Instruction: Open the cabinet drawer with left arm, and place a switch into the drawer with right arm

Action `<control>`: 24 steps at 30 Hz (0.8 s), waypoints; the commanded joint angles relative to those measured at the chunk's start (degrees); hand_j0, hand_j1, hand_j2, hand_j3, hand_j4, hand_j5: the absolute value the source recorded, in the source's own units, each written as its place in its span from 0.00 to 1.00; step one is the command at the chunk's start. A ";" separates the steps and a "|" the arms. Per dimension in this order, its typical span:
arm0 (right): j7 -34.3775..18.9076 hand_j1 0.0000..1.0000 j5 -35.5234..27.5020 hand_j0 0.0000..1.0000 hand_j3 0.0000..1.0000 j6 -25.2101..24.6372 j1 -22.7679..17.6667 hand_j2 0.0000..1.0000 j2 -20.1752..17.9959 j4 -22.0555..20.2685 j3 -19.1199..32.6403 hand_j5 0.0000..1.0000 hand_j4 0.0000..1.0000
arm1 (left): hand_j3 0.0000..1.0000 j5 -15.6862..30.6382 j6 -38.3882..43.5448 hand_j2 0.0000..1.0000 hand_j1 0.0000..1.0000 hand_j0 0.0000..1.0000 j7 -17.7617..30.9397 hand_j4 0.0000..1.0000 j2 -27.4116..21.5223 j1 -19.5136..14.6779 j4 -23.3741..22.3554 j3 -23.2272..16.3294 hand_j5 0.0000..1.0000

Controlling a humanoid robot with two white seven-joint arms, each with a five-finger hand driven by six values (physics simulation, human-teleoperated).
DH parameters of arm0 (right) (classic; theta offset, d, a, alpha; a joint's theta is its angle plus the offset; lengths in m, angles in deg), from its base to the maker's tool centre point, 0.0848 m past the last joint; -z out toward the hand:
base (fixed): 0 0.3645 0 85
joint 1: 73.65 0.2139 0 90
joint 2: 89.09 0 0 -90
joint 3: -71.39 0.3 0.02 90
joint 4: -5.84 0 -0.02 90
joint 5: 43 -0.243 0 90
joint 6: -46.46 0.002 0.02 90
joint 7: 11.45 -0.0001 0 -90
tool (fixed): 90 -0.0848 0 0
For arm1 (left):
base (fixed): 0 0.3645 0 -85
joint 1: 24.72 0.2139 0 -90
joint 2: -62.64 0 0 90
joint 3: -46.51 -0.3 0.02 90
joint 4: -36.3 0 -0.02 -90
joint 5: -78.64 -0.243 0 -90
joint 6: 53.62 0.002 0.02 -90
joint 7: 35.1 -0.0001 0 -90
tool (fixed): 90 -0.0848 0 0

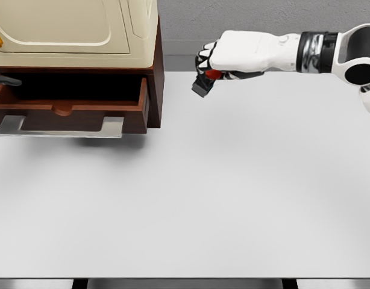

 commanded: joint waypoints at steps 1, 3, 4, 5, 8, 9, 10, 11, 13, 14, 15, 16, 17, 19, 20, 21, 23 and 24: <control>0.02 0.28 -0.45 0.28 0.28 -0.21 0.18 0.28 1.49 0.03 -1.93 0.28 0.28 | 1.00 -3.59 0.09 1.00 1.00 1.00 0.00 1.00 -0.36 -0.02 0.31 0.10 1.00; 0.02 0.28 -0.45 0.28 0.28 -0.21 1.41 0.28 2.10 -0.06 -2.90 0.28 0.28 | 1.00 -3.59 0.09 1.00 1.00 1.00 0.00 1.00 -0.71 -0.11 0.40 0.10 1.00; 0.02 0.28 -0.45 0.28 0.28 -0.21 1.76 0.28 2.54 -0.06 -2.90 0.28 0.28 | 1.00 -3.59 0.09 1.00 1.00 1.00 0.00 1.00 -0.71 -0.11 0.40 0.10 1.00; 0.02 0.28 -0.45 0.28 0.28 -0.21 2.28 0.28 2.90 -0.06 -3.25 0.28 0.28 | 1.00 -3.59 0.09 1.00 1.00 1.00 0.00 1.00 -0.71 -0.19 0.31 0.10 1.00; 0.02 0.29 -0.53 0.29 0.29 -0.21 4.57 0.29 4.13 -0.06 -4.83 0.29 0.29 | 1.00 -3.59 0.09 1.00 1.00 1.00 0.00 1.00 -0.62 -0.46 0.05 0.10 1.00; 0.02 0.29 -0.53 0.29 0.29 -0.21 5.01 0.29 4.48 -0.06 -4.92 0.29 0.29 | 1.00 -3.59 0.09 1.00 1.00 1.00 0.00 1.00 -0.62 -0.54 0.05 0.10 1.00; 0.02 0.29 -0.53 0.29 0.29 -0.21 5.63 0.29 4.83 -0.14 -4.92 0.29 0.29 | 1.00 -3.59 0.09 1.00 1.00 1.00 0.00 1.00 -0.62 -0.55 0.05 0.10 1.00; 0.02 0.29 -0.53 0.29 0.29 -0.21 5.98 0.29 5.18 -0.14 -5.01 0.29 0.29 | 1.00 -3.59 0.09 1.00 1.00 1.00 0.00 1.00 -0.71 -0.55 -0.04 0.10 1.00; 0.02 0.29 -0.53 0.29 0.29 -0.21 7.12 0.29 6.23 -0.14 -6.32 0.29 0.29 | 1.00 -3.59 0.09 1.00 1.00 1.00 0.00 1.00 -0.71 -0.55 -0.13 0.10 1.00; 0.02 0.29 -0.53 0.29 0.29 -0.21 7.38 0.29 6.59 -0.06 -6.76 0.29 0.29 | 1.00 -3.59 0.09 1.00 1.00 1.00 0.00 1.00 -0.71 -0.55 -0.21 0.10 1.00; 0.02 0.29 -0.53 0.29 0.29 -0.21 8.35 0.29 7.20 -0.14 -7.47 0.29 0.29 | 1.00 -3.59 0.09 1.00 1.00 1.00 0.00 1.00 -0.71 -0.54 -0.21 0.10 1.00; 0.02 0.29 -0.53 0.29 0.29 -0.21 8.70 0.29 7.55 -0.14 -7.73 0.29 0.29 | 1.00 -3.59 0.09 1.00 1.00 1.00 0.00 1.00 -0.71 -0.55 -0.21 0.10 1.00; 0.02 0.29 -0.88 0.29 0.29 -0.21 9.32 0.29 7.91 -0.06 -8.43 0.29 0.29 | 1.00 -3.59 0.09 1.00 1.00 1.00 0.00 1.00 -0.71 -0.55 -0.48 0.10 1.00; 0.02 0.29 -2.03 0.29 0.29 -0.21 10.90 0.29 8.26 -0.14 -9.58 0.29 0.29 | 1.00 -3.59 0.09 1.00 1.00 1.00 0.00 1.00 -0.71 -0.55 -0.48 0.10 1.00; 0.02 0.29 -2.47 0.29 0.29 -0.21 11.51 0.29 8.78 -0.23 -10.28 0.29 0.29 | 1.00 -3.59 0.09 1.00 1.00 1.00 0.00 1.00 -0.71 -0.55 -0.48 0.10 1.00; 0.02 0.29 -2.90 0.29 0.29 -0.21 11.95 0.29 8.96 -0.41 -10.90 0.29 0.29 | 1.00 -3.59 0.09 1.00 1.00 1.00 0.00 1.00 -0.71 -0.55 -0.48 0.10 1.00; 0.02 0.29 -3.87 0.29 0.29 -0.21 12.74 0.29 9.05 -1.11 -11.69 0.29 0.29 | 1.00 -3.59 0.09 1.00 1.00 1.00 0.00 1.00 -0.71 -0.55 -0.48 0.10 1.00; 0.02 0.29 -4.14 0.29 0.29 -0.21 13.18 0.29 9.40 -1.11 -12.13 0.29 0.29 | 1.00 -3.59 0.09 1.00 1.00 1.00 0.00 1.00 -0.71 -0.55 -0.48 0.10 1.00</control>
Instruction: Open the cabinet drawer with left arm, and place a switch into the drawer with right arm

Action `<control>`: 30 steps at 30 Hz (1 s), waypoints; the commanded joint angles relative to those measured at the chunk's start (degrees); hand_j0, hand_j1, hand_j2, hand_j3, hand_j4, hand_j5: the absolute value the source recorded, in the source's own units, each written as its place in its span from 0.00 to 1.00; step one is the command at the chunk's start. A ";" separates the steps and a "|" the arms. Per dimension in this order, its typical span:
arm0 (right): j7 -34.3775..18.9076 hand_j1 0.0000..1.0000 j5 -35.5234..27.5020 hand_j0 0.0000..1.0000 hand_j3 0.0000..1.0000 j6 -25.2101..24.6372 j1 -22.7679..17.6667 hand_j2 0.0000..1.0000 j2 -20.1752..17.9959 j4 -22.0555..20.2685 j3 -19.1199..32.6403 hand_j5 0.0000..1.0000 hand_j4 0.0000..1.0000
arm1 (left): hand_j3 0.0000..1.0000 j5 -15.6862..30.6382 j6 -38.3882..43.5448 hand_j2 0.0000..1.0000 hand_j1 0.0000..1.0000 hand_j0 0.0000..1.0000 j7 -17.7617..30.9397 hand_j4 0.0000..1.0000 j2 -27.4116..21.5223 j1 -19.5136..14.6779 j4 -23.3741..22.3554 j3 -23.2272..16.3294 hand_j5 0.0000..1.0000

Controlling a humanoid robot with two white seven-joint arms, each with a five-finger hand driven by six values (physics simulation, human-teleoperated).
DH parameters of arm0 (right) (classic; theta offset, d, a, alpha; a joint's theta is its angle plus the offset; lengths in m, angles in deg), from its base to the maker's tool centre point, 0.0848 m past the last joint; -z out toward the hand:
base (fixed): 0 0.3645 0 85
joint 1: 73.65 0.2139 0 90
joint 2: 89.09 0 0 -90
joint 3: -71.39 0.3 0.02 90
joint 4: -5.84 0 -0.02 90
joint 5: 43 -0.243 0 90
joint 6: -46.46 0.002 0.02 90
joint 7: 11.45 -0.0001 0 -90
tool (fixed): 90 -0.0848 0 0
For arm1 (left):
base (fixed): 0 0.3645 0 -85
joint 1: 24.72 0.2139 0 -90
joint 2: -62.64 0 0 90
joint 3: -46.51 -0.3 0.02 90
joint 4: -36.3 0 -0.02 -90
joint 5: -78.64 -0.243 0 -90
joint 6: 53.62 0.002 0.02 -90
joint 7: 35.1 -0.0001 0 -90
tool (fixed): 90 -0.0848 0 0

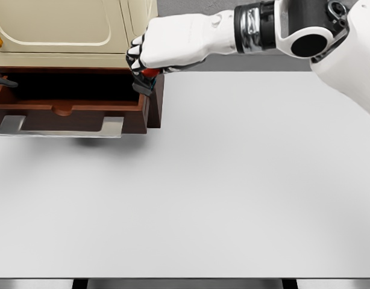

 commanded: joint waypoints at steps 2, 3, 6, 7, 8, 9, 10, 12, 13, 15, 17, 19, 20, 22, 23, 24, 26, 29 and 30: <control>0.02 0.29 -1.18 0.29 0.29 -0.21 0.88 0.29 1.51 -0.22 -2.06 0.29 0.29 | 1.00 0.43 0.16 1.00 1.00 1.00 -0.02 1.00 -0.10 -0.01 -0.02 0.10 1.00; 0.02 0.29 -1.17 0.29 0.29 -0.21 1.14 0.29 2.04 -0.22 -2.42 0.29 0.29 | 1.00 0.43 0.16 1.00 1.00 1.00 -0.02 1.00 -0.10 -0.01 -0.02 0.10 1.00; 0.02 0.29 -1.61 0.29 0.29 -0.21 1.67 0.29 2.91 0.48 -2.50 0.29 0.29 | 1.00 0.43 0.16 1.00 1.00 1.00 -0.02 1.00 -0.10 0.08 -0.02 0.10 1.00; 0.02 0.29 -1.61 0.29 0.29 -0.21 1.94 0.29 3.09 1.44 -2.50 0.29 0.29 | 1.00 0.43 0.16 1.00 1.00 1.00 -0.02 1.00 -0.10 -0.01 0.07 0.10 1.00; 0.02 0.29 -1.61 0.29 0.29 -0.21 2.55 0.29 4.58 3.20 -2.50 0.29 0.29 | 1.00 0.43 0.16 1.00 1.00 1.00 -0.02 1.00 -0.10 -0.01 0.07 0.10 1.00; 0.02 0.29 -1.61 0.29 0.29 -0.21 2.99 0.29 5.72 5.31 -2.77 0.29 0.29 | 1.00 0.43 0.16 1.00 1.00 1.00 -0.02 1.00 -0.10 -0.01 0.07 0.10 1.00; 0.02 0.29 -1.61 0.29 0.29 -0.21 3.60 0.29 6.96 6.98 -3.47 0.29 0.29 | 1.00 0.43 0.16 1.00 1.00 1.00 -0.02 1.00 -0.10 -0.01 0.15 0.10 1.00; 0.02 0.29 -1.61 0.29 0.29 -0.21 4.83 0.29 8.80 9.97 -4.26 0.29 0.29 | 1.00 0.43 0.16 1.00 1.00 1.00 -0.02 1.00 -0.10 -0.01 0.15 0.19 1.00; 0.02 0.30 -1.61 0.30 0.30 -0.21 4.92 0.30 9.77 10.94 -4.44 0.30 0.30 | 1.00 0.43 0.16 1.00 1.00 1.00 -0.02 1.00 -0.10 -0.01 0.15 0.10 1.00; 0.02 0.30 -1.61 0.30 0.30 -0.21 5.01 0.30 11.18 12.52 -5.05 0.30 0.30 | 1.00 0.43 0.16 1.00 1.00 1.00 -0.02 1.00 -0.10 0.08 0.15 0.10 1.00; 0.02 0.30 -1.61 0.30 0.30 -0.21 5.80 0.30 12.23 14.10 -5.58 0.30 0.30 | 1.00 0.43 0.16 1.00 1.00 1.00 -0.02 1.00 -0.10 -0.01 0.15 0.10 1.00; 0.02 0.31 -1.61 0.31 0.31 -0.21 6.33 0.31 13.99 16.39 -5.67 0.31 0.31 | 1.00 0.43 0.16 1.00 1.00 1.00 -0.02 1.00 -0.10 0.08 0.15 0.10 1.00; 0.02 0.31 -1.61 0.31 0.31 -0.21 6.59 0.31 14.34 17.35 -6.20 0.31 0.31 | 1.00 0.43 0.16 1.00 1.00 1.00 -0.02 1.00 -0.10 -0.01 0.15 0.10 1.00; 0.02 0.31 -1.61 0.31 0.31 -0.21 7.03 0.31 15.57 19.38 -6.72 0.31 0.31 | 1.00 0.43 0.16 1.00 1.00 1.00 -0.02 1.00 -0.19 -0.01 0.15 0.10 1.00; 0.02 0.31 -1.61 0.31 0.31 -0.21 7.38 0.31 16.01 19.81 -6.81 0.31 0.31 | 1.00 0.43 0.16 1.00 1.00 1.00 -0.02 1.00 -0.19 -0.01 0.15 0.10 1.00; 0.02 0.31 -1.53 0.31 0.31 -0.21 7.56 0.31 16.62 20.96 -6.81 0.31 0.31 | 1.00 0.43 0.16 1.00 1.00 1.00 -0.02 1.00 -0.19 0.08 0.24 0.10 1.00; 0.02 0.31 -1.53 0.31 0.31 -0.21 8.26 0.31 17.94 23.42 -7.87 0.31 0.31 | 1.00 0.43 0.16 1.00 1.00 1.00 -0.02 1.00 -0.19 -0.01 0.33 0.10 1.00; 0.02 0.31 -1.53 0.31 0.31 -0.21 8.61 0.31 19.00 25.09 -7.95 0.31 0.31 | 1.00 0.52 0.16 1.00 1.00 1.00 -0.02 1.00 -0.54 0.08 0.33 0.10 1.00; 0.02 0.31 -1.53 0.31 0.31 -0.21 8.70 0.31 19.17 25.70 -8.04 0.31 0.31 | 1.00 0.52 0.16 1.00 1.00 1.00 -0.02 1.00 -0.54 0.08 0.33 0.10 1.00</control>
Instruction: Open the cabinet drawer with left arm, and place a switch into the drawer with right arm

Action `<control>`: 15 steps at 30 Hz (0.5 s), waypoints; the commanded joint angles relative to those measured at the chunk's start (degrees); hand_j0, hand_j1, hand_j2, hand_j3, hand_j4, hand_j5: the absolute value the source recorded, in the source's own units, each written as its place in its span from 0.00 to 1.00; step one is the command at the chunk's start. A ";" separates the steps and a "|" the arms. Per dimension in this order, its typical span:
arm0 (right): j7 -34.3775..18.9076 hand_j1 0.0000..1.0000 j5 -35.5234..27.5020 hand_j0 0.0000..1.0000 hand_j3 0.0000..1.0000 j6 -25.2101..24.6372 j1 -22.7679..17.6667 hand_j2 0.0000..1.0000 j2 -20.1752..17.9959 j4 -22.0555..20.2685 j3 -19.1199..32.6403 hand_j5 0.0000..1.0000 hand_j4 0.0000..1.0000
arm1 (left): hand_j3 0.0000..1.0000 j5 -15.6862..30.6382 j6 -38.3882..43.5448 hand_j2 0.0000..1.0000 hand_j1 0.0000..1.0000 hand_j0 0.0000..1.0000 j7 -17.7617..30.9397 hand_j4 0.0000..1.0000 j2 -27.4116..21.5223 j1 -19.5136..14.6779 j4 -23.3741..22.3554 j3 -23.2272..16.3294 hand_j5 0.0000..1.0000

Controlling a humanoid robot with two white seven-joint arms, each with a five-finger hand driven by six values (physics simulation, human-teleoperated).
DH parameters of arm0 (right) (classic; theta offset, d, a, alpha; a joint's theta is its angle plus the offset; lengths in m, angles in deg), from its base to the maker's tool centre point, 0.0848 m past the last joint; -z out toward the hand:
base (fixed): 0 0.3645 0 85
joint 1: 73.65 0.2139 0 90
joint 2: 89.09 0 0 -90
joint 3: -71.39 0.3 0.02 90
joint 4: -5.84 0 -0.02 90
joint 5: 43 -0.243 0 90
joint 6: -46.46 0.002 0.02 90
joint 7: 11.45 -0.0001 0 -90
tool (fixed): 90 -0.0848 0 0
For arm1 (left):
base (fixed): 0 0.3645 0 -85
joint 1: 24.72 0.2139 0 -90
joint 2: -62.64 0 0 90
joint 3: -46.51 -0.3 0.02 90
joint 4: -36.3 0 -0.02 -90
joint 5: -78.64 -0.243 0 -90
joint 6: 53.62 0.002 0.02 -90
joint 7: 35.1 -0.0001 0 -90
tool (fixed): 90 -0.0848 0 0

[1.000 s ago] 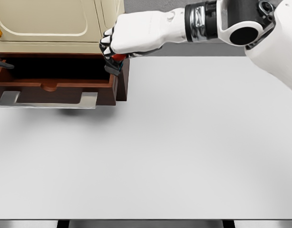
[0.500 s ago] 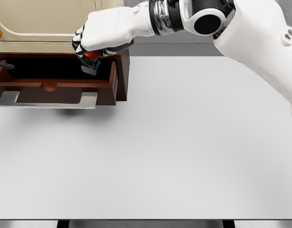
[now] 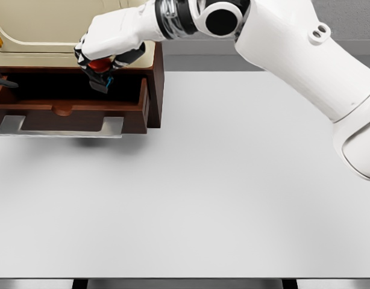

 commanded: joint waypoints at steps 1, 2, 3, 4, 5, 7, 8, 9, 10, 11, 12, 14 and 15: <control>-0.01 0.31 -0.28 0.31 0.31 -0.18 0.00 0.31 0.99 1.84 -0.17 0.31 0.31 | 1.00 0.46 0.16 1.00 1.00 1.00 -0.02 1.00 -0.23 0.00 0.02 0.11 1.00; -0.01 0.31 -0.28 0.31 0.31 -0.18 0.00 0.31 1.16 1.85 -0.17 0.31 0.31 | 1.00 0.38 0.16 1.00 1.00 1.00 -0.02 1.00 -0.23 0.00 0.10 0.11 1.00; -0.01 0.32 -0.19 0.32 0.32 -0.18 0.17 0.32 1.87 2.02 -0.17 0.32 0.32 | 1.00 0.38 0.16 1.00 1.00 1.00 -0.02 1.00 -0.23 0.00 0.10 0.11 1.00; -0.01 0.37 -0.10 0.37 0.37 -0.18 0.62 0.37 2.48 3.07 -0.17 0.37 0.37 | 1.00 0.38 0.16 1.00 1.00 1.00 -0.02 1.00 -0.23 -0.08 0.10 0.11 1.00; -0.01 0.45 0.16 0.45 0.45 -0.18 0.62 0.45 2.92 3.34 -0.17 0.45 0.45 | 1.00 0.38 0.16 1.00 1.00 1.00 -0.02 1.00 -0.23 0.00 0.10 0.11 1.00; -0.01 0.63 0.51 0.63 0.63 -0.18 0.97 0.63 3.45 3.78 -0.08 0.63 0.63 | 1.00 0.38 0.16 1.00 1.00 1.00 -0.02 1.00 -0.23 0.00 0.10 0.11 1.00; -0.01 0.68 0.78 0.68 0.68 -0.18 1.14 0.68 3.63 4.66 0.01 0.68 0.68 | 1.00 0.38 0.16 1.00 1.00 1.00 -0.02 1.00 -0.23 0.00 0.10 0.11 1.00; -0.01 0.74 1.65 0.74 0.74 -0.18 1.14 0.74 4.24 5.62 0.01 0.74 0.74 | 1.00 0.38 0.16 1.00 1.00 1.00 -0.02 1.00 -0.23 0.00 0.10 0.11 1.00; -0.01 0.93 4.20 0.93 0.93 -0.18 1.14 0.93 4.33 5.71 0.45 0.93 0.93 | 1.00 0.38 0.16 1.00 1.00 1.00 -0.02 1.00 -0.23 0.00 0.02 0.11 1.00; -0.01 1.00 4.91 1.00 1.00 -0.18 1.14 1.00 4.42 5.71 0.62 1.00 1.00 | 1.00 0.38 0.16 1.00 1.00 1.00 -0.02 1.00 -0.23 0.00 0.02 0.11 1.00; -0.01 1.00 4.91 1.00 1.00 -0.18 1.14 1.00 4.42 5.71 0.62 1.00 1.00 | 1.00 0.38 0.16 1.00 1.00 1.00 -0.02 1.00 -0.23 -0.08 0.10 0.11 1.00; -0.01 1.00 5.00 1.00 1.00 -0.18 1.14 1.00 4.42 5.62 0.71 1.00 1.00 | 1.00 0.38 0.16 1.00 1.00 1.00 -0.02 1.00 -0.23 0.00 0.10 0.11 1.00; -0.01 1.00 4.91 1.00 1.00 -0.18 1.14 1.00 4.42 5.62 0.71 1.00 1.00 | 1.00 0.38 0.16 1.00 1.00 1.00 -0.02 1.00 -0.23 0.00 0.10 0.11 1.00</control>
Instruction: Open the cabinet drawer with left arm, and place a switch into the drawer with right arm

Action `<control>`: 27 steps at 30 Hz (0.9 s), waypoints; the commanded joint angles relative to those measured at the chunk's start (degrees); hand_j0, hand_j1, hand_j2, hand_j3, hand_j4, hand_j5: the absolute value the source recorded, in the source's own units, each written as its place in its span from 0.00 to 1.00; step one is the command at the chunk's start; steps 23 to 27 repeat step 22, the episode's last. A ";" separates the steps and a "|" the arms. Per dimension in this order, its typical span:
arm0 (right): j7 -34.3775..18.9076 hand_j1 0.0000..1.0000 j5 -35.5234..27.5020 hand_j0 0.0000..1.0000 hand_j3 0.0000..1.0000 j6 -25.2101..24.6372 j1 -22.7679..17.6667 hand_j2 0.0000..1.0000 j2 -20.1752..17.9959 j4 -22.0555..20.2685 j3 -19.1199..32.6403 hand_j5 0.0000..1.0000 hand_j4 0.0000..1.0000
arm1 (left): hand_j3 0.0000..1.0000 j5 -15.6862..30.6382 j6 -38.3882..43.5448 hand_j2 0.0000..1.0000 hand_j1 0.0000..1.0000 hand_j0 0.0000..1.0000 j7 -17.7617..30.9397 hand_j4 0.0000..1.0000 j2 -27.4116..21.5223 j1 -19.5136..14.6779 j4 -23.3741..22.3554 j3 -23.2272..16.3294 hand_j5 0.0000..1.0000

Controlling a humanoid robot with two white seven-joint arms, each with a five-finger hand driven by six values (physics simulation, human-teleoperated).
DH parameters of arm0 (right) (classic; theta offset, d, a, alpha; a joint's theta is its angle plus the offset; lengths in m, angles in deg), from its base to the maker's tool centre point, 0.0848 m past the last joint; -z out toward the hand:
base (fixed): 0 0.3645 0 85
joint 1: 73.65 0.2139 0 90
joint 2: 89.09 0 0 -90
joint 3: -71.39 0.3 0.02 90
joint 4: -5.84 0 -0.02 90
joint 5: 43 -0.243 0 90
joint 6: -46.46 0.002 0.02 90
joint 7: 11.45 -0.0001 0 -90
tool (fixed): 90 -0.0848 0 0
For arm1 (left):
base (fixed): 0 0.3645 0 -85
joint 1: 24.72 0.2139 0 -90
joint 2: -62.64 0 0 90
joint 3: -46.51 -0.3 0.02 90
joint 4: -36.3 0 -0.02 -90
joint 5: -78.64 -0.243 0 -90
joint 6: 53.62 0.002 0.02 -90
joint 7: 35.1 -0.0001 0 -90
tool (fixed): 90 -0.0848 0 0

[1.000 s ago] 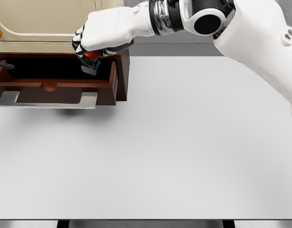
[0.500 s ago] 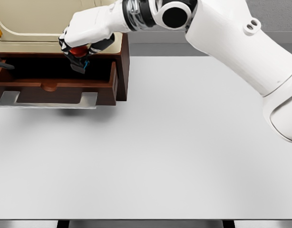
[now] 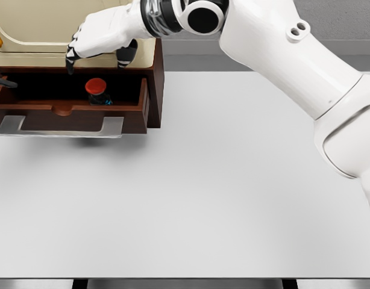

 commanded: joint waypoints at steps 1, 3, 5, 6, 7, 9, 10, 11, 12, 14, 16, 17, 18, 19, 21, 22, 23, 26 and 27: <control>0.03 1.00 0.29 1.00 1.00 -0.16 0.00 1.00 0.11 0.01 0.22 1.00 1.00 | 1.00 0.43 0.16 1.00 1.00 1.00 -0.02 1.00 -0.10 0.00 0.00 0.10 1.00; 0.03 1.00 -0.15 1.00 1.00 -0.16 0.00 1.00 -0.33 -2.71 0.22 1.00 1.00 | 1.00 0.43 0.16 1.00 1.00 1.00 -0.02 1.00 -0.02 0.00 0.27 0.10 1.00; 0.03 1.00 -2.07 1.00 1.00 -0.16 -0.70 1.00 -5.06 -16.83 0.39 1.00 1.00 | 1.00 0.43 0.16 1.00 1.00 1.00 -0.02 1.00 0.16 0.00 0.53 0.10 1.00; 0.03 1.00 -4.54 1.00 1.00 -0.16 -1.84 1.00 -12.44 -29.15 0.30 1.00 1.00 | 1.00 0.43 0.16 1.00 1.00 1.00 -0.02 1.00 0.25 0.00 1.23 0.10 1.00; 0.03 1.00 -5.07 1.00 1.00 -0.16 -2.63 1.00 -18.86 -38.56 0.48 1.00 1.00 | 1.00 0.34 0.16 1.00 1.00 1.00 -0.02 1.00 0.51 0.00 2.11 0.10 1.00; 0.03 1.00 -10.33 1.00 1.00 -0.16 -6.23 1.00 -34.67 -45.79 6.52 1.00 1.00 | 1.00 -1.06 0.16 1.00 1.00 1.00 -0.02 1.00 1.21 0.00 5.18 0.10 1.00; 0.03 1.00 -12.62 1.00 1.00 -0.16 -10.01 1.00 -40.48 -45.79 13.03 1.00 1.00 | 1.00 -1.68 0.16 1.00 1.00 1.00 -0.02 1.00 1.21 0.00 6.42 0.10 1.00; 0.03 1.00 -13.51 1.00 1.00 -0.16 -15.63 1.00 -46.90 -45.70 19.63 1.00 1.00 | 1.00 -1.68 0.16 1.00 1.00 1.00 -0.02 1.00 1.30 0.00 6.68 0.10 1.00; 0.03 1.00 -13.24 1.00 1.00 -0.16 -21.70 1.00 -52.88 -45.70 21.84 1.00 1.00 | 1.00 -1.77 0.16 1.00 1.00 1.00 -0.02 1.00 1.39 0.00 6.77 0.10 1.00; 0.03 1.00 -13.24 1.00 1.00 -0.16 -29.79 1.00 -59.21 -45.61 23.06 1.00 1.00 | 1.00 -3.34 0.16 1.00 1.00 1.00 -0.02 1.00 3.67 0.00 9.05 0.10 1.00; 0.03 1.00 -13.15 1.00 1.00 -0.16 -39.45 1.00 -61.68 -45.61 26.13 1.00 1.00 | 1.00 -7.21 0.16 1.00 1.00 1.00 -0.02 1.00 5.52 0.00 14.06 0.10 1.00; 0.03 1.00 -13.15 1.00 1.00 -0.16 -40.78 1.00 -61.77 -45.61 26.93 1.00 1.00 | 1.00 -7.39 0.16 1.00 1.00 1.00 -0.02 1.00 6.22 0.00 14.15 0.10 1.00; 0.03 1.00 -13.15 1.00 1.00 -0.16 -41.66 1.00 -61.77 -45.61 27.02 1.00 1.00 | 1.00 -7.57 0.16 1.00 1.00 1.00 -0.02 1.00 6.40 0.00 14.15 0.10 1.00; 0.03 1.00 -13.15 1.00 1.00 -0.16 -42.45 1.00 -61.85 -45.61 27.02 1.00 1.00 | 1.00 -7.57 0.16 1.00 1.00 1.00 -0.02 1.00 6.40 0.00 14.07 0.10 1.00; 0.03 1.00 -13.15 1.00 1.00 -0.16 -42.71 1.00 -62.03 -45.61 27.02 1.00 1.00 | 1.00 -7.57 0.16 1.00 1.00 1.00 -0.02 1.00 6.31 0.00 13.80 0.10 1.00; 0.03 1.00 -13.15 1.00 1.00 -0.16 -42.89 1.00 -62.03 -45.61 26.93 1.00 1.00 | 1.00 -7.57 0.16 1.00 1.00 1.00 -0.02 1.00 6.31 0.00 13.28 0.10 1.00; 0.03 1.00 -13.15 1.00 1.00 -0.16 -42.89 1.00 -62.03 -45.61 26.93 1.00 1.00 | 1.00 -7.57 0.16 1.00 1.00 1.00 -0.02 1.00 6.31 0.00 13.28 0.10 1.00; 0.03 1.00 -13.15 1.00 1.00 -0.16 -42.89 1.00 -62.03 -45.61 26.93 1.00 1.00 | 1.00 -7.57 0.16 1.00 1.00 1.00 -0.02 1.00 6.31 0.00 13.28 0.10 1.00; 0.03 1.00 -13.15 1.00 1.00 -0.16 -42.89 1.00 -62.03 -45.61 26.93 1.00 1.00 | 1.00 -7.57 0.16 1.00 1.00 1.00 -0.02 1.00 6.31 0.00 13.28 0.10 1.00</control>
